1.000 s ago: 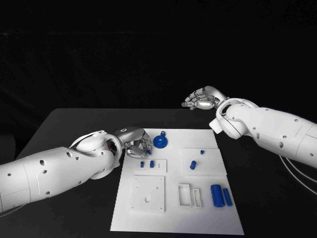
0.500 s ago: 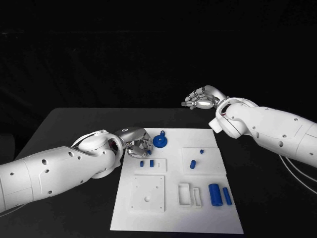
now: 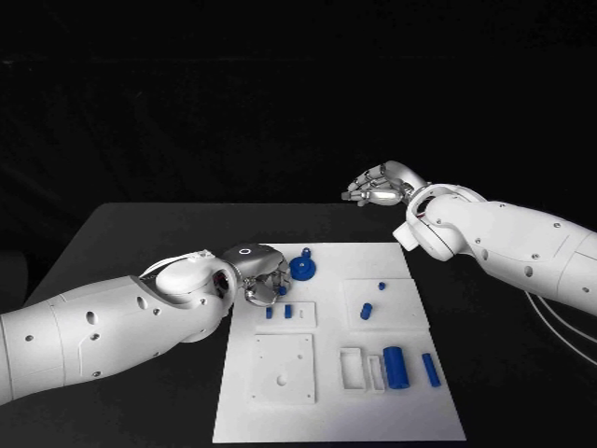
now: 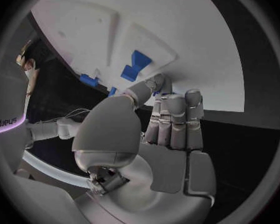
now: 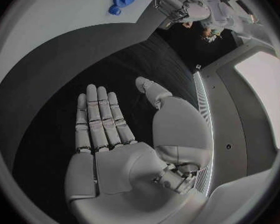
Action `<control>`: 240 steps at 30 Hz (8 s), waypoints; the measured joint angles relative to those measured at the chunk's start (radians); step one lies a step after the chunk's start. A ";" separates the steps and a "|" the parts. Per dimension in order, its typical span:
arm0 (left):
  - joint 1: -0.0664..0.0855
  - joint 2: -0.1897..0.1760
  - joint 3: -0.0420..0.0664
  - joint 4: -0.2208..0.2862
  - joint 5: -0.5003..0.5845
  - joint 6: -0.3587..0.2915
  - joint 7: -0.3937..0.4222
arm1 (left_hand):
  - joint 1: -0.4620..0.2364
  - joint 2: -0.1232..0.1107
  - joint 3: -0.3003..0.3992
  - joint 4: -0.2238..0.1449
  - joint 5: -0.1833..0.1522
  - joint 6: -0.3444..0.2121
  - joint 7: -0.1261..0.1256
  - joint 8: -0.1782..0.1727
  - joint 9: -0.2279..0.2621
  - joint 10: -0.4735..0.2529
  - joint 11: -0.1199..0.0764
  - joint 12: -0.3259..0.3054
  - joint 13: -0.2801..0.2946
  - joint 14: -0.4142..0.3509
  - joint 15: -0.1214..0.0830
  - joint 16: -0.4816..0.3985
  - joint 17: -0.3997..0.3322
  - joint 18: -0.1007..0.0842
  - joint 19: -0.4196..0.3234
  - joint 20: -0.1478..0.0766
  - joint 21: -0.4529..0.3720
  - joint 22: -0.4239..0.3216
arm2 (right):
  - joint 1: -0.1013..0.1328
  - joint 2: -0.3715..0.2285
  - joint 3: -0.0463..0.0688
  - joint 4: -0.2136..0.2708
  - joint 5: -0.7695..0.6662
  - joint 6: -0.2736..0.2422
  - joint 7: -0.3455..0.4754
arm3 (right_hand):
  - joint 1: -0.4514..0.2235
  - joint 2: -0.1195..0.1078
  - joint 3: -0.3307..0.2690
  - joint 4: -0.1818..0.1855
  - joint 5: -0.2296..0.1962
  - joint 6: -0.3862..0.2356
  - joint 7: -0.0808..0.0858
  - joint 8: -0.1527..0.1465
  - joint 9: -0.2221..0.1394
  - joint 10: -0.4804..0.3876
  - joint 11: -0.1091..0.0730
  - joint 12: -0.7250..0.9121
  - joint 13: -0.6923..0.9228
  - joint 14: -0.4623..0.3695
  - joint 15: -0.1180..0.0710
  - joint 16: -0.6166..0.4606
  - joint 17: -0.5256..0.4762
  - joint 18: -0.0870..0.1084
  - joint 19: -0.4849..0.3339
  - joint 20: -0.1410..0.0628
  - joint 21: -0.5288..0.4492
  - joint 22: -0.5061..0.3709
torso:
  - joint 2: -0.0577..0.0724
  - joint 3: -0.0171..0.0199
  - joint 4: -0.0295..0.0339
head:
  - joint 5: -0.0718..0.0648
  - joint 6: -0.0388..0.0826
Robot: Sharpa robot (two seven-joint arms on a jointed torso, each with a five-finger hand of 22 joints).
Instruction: Assemble the parts on the task board
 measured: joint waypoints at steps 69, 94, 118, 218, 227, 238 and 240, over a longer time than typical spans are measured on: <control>-0.008 -0.126 0.070 -0.016 0.574 -0.124 0.064 | -0.029 -0.128 0.008 0.074 -0.041 -0.144 0.065 -0.047 -0.049 -0.131 0.068 -0.062 -0.045 -0.140 0.060 -0.252 -0.120 -0.016 -0.123 0.034 -0.141 -0.042 | -0.058 -0.250 -0.034 0.304 -0.555 0.148 -0.015 | 0.101 0.035 0.122 -0.171 -0.082 0.098 -0.052 0.060 0.027 0.207 -0.075 -0.062 0.015 0.390 -0.171 0.217 0.140 0.062 0.463 -0.102 0.128 0.021 | -0.001 0.0022 -0.0011 | -0.062 0.018; -0.008 -0.168 0.069 0.018 1.210 -0.110 0.297 | -0.080 -0.081 -0.029 0.056 -0.047 -0.148 0.065 -0.020 -0.046 -0.054 0.051 -0.023 -0.028 -0.195 0.080 -0.468 -0.178 -0.054 -0.209 0.052 -0.253 -0.074 | -0.080 -0.302 -0.067 0.410 -0.853 0.187 -0.056 | 0.063 -0.024 0.096 -0.118 -0.061 0.106 -0.052 0.060 0.024 0.223 -0.073 -0.166 0.012 0.402 -0.166 0.213 0.176 0.061 0.482 -0.107 0.128 0.027 | -0.001 -0.0013 0.0001 | -0.072 0.011; -0.008 -0.172 0.069 0.011 1.235 -0.108 0.302 | -0.084 -0.077 -0.029 0.056 -0.047 -0.151 0.062 -0.020 -0.046 -0.058 0.055 -0.023 -0.028 -0.191 0.084 -0.476 -0.178 -0.054 -0.209 0.052 -0.256 -0.073 | -0.097 -0.301 -0.063 0.427 -0.930 0.181 -0.079 | 0.156 -0.032 0.295 -0.067 -0.264 0.188 -0.081 0.066 0.024 0.317 -0.095 -0.210 0.034 0.450 -0.196 0.308 0.268 0.059 0.549 -0.148 0.219 0.048 | 0.000 0.0008 -0.0005 | -0.071 0.004; -0.009 -0.165 0.069 -0.032 1.237 -0.099 0.277 | -0.084 -0.077 -0.029 0.051 -0.050 -0.151 0.062 -0.016 -0.048 -0.061 0.058 -0.027 -0.028 -0.191 0.084 -0.492 -0.171 -0.054 -0.208 0.052 -0.263 -0.072 | -0.099 -0.315 -0.015 0.556 -1.005 0.106 -0.108 | 0.186 -0.059 0.396 -0.056 -0.291 0.261 -0.109 0.086 0.057 0.421 -0.133 -0.232 0.130 0.456 -0.225 0.436 0.325 0.054 0.577 -0.180 0.389 0.047 | -0.002 -0.0016 -0.0011 | -0.059 -0.002; -0.009 -0.147 0.069 -0.041 1.237 -0.101 0.277 | -0.084 -0.077 -0.029 0.051 -0.050 -0.151 0.062 -0.016 -0.049 -0.061 0.058 -0.027 -0.028 -0.189 0.086 -0.492 -0.170 -0.054 -0.208 0.052 -0.263 -0.072 | -0.114 -0.259 -0.015 0.597 -0.936 0.046 -0.073 | 0.186 -0.059 0.400 -0.052 -0.287 0.260 -0.110 0.086 0.058 0.421 -0.136 -0.232 0.130 0.456 -0.225 0.436 0.325 0.054 0.573 -0.183 0.389 0.047 | -0.004 -0.0016 -0.0012 | -0.022 0.002; -0.009 -0.122 0.069 -0.052 1.237 -0.106 0.277 | -0.080 -0.073 -0.029 0.051 -0.050 -0.151 0.062 -0.016 -0.049 -0.061 0.058 -0.027 -0.028 -0.189 0.086 -0.496 -0.168 -0.054 -0.208 0.052 -0.263 -0.072 | -0.164 -0.178 -0.033 0.616 -0.907 0.021 -0.044 | 0.186 -0.059 0.400 -0.052 -0.287 0.260 -0.110 0.086 0.061 0.420 -0.138 -0.234 0.130 0.455 -0.223 0.439 0.325 0.054 0.571 -0.182 0.395 0.047 | -0.003 -0.0020 -0.0007 | 0.065 -0.006; -0.009 -0.117 0.069 -0.056 1.237 -0.107 0.277 | -0.080 -0.073 -0.029 0.051 -0.050 -0.151 0.062 -0.016 -0.049 -0.061 0.058 -0.027 -0.028 -0.189 0.086 -0.496 -0.168 -0.054 -0.208 0.052 -0.263 -0.072 | -0.170 -0.165 -0.038 0.615 -0.906 0.020 -0.041 | 0.186 -0.059 0.400 -0.052 -0.287 0.260 -0.110 0.086 0.060 0.420 -0.138 -0.234 0.130 0.455 -0.223 0.439 0.325 0.054 0.571 -0.182 0.395 0.047 | -0.003 -0.0021 -0.0006 | 0.080 -0.010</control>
